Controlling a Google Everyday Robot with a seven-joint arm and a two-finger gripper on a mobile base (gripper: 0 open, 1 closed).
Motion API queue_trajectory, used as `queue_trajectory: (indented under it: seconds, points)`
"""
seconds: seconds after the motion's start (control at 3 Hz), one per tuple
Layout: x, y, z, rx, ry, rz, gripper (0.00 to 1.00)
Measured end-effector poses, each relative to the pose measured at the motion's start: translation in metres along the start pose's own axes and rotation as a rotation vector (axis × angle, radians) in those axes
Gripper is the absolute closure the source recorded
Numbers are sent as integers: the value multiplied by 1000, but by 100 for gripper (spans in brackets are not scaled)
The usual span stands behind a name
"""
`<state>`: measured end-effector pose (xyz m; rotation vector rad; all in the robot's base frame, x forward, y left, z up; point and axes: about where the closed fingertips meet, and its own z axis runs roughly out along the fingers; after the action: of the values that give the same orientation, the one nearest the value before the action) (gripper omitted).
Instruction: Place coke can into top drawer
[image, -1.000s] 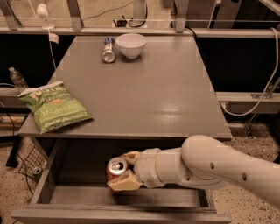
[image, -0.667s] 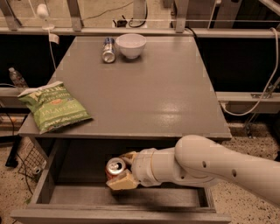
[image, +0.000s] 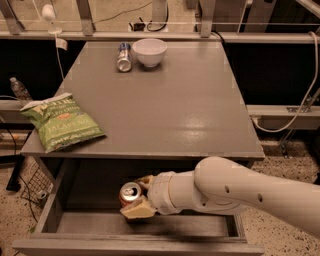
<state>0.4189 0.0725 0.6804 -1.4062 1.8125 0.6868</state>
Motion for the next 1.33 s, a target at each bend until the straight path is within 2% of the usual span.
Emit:
queue_trajectory:
  seconds: [0.33,0.67,1.0,1.33]
  points:
    - [-1,1,0,-1,0,-3,58]
    - [-2,2,1,-3,1,-7,28]
    - [-3,3,1,-4,1,-9,4]
    - [-4,3,1,-5,1,-11,0]
